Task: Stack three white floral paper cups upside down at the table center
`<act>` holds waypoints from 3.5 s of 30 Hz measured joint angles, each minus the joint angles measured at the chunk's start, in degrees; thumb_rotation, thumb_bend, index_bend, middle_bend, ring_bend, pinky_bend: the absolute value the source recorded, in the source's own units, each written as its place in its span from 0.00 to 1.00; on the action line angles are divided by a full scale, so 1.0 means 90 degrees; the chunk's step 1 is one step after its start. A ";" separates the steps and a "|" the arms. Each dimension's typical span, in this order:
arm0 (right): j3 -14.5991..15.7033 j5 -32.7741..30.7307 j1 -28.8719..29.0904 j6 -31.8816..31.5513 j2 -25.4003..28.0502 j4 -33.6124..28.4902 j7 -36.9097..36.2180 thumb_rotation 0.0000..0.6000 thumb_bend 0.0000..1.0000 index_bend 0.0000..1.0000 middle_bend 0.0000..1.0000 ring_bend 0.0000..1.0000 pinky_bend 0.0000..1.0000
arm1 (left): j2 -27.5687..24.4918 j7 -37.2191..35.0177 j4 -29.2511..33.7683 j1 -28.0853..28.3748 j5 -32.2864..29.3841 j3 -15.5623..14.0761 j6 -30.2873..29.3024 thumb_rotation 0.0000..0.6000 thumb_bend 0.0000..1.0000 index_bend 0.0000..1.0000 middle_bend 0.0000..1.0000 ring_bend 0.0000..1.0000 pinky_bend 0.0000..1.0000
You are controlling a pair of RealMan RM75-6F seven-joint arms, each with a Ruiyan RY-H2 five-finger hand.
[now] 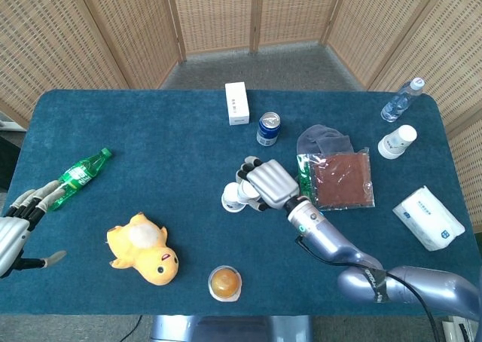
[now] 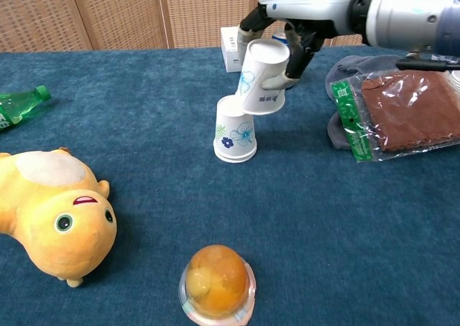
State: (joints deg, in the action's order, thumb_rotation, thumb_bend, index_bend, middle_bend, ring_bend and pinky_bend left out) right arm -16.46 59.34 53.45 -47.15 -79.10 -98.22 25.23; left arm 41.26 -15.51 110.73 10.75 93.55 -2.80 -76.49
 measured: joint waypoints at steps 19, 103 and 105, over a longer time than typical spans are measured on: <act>0.0143 -0.1047 0.0832 -0.0149 -0.0334 0.0134 0.0729 1.00 0.35 0.40 0.36 0.19 0.59 | -0.0045 -0.0207 -0.0105 0.0032 0.0005 0.0033 0.0019 1.00 0.22 0.00 0.00 0.00 0.04; 0.1908 0.3014 -0.3988 -0.4662 0.1445 0.1766 -0.3461 1.00 0.25 0.12 0.12 0.00 0.34 | 0.0890 0.1393 -0.0206 -0.0292 0.0055 0.0068 -0.0514 1.00 0.22 0.00 0.00 0.00 0.04; 0.1894 0.3016 -0.4107 -0.4731 0.1436 0.1749 -0.3366 1.00 0.25 0.12 0.11 0.00 0.33 | 0.0977 0.1456 -0.0304 -0.0337 0.0054 0.0095 -0.0620 1.00 0.22 0.00 0.00 0.00 0.03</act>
State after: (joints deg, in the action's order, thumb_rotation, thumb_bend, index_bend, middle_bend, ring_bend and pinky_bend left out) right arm 0.58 86.48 16.49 -89.73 -66.17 -82.47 -5.06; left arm 50.05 -2.41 107.99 7.71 94.04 -1.94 -82.07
